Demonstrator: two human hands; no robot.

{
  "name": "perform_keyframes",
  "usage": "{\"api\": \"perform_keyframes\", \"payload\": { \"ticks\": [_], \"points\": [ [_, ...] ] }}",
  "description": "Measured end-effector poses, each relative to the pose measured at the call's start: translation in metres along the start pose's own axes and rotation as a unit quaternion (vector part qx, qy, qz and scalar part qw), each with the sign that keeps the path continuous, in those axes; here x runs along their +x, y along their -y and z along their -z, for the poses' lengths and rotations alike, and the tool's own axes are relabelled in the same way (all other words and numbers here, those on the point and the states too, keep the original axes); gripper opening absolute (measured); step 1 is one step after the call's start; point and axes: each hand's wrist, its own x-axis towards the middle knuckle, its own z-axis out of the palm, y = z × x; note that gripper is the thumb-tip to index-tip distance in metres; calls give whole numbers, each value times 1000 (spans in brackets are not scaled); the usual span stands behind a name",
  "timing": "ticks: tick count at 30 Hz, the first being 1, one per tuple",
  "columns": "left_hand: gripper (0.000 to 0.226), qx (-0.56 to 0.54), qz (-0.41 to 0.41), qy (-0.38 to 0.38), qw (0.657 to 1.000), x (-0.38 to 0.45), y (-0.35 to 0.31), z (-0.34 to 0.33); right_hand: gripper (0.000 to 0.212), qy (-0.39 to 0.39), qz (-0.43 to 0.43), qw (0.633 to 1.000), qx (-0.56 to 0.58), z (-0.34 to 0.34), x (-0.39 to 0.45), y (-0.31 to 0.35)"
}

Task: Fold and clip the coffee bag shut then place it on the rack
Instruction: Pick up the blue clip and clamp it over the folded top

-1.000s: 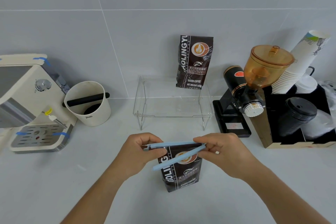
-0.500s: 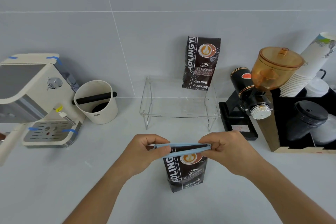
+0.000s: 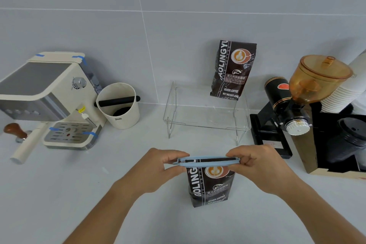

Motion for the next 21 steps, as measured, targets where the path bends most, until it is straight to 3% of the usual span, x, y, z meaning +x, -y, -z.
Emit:
{"api": "perform_keyframes", "payload": {
  "ticks": [21],
  "points": [
    [21, 12, -20, -48, 999, -2, -2, -14, 22, -46, 45, 998, 11, -9, -11, -2]
  ]
}}
